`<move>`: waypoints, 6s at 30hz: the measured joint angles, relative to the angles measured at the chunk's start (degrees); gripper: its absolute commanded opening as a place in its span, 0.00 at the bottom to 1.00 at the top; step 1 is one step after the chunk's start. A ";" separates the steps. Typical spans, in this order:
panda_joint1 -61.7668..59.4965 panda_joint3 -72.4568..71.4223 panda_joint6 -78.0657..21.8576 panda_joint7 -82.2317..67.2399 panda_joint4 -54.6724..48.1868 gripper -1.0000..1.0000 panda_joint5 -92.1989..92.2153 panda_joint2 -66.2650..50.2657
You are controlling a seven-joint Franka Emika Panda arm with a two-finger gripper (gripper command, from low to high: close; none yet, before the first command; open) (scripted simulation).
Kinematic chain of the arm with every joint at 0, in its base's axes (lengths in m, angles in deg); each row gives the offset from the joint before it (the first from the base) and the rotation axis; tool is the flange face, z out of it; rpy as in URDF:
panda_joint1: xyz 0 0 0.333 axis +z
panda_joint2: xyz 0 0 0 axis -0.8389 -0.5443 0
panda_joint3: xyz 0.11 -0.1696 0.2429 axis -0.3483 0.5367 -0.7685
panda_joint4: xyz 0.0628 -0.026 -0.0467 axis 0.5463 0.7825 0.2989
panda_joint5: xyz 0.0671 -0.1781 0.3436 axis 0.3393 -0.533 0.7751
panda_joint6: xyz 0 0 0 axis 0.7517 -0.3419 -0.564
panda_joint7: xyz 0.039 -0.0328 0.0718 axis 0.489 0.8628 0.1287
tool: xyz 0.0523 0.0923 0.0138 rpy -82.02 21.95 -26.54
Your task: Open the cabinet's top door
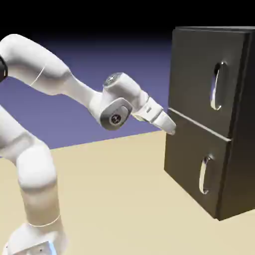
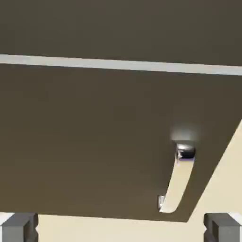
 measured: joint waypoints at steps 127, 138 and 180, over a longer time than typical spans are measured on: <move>-30.16 -22.23 -7.44 -36.96 -13.98 0.00 -120.09 14.90; -34.72 -28.70 -6.78 -56.61 -7.12 0.00 -92.71 26.59; -43.58 -77.20 -97.58 -88.81 -48.33 0.00 -26.35 31.54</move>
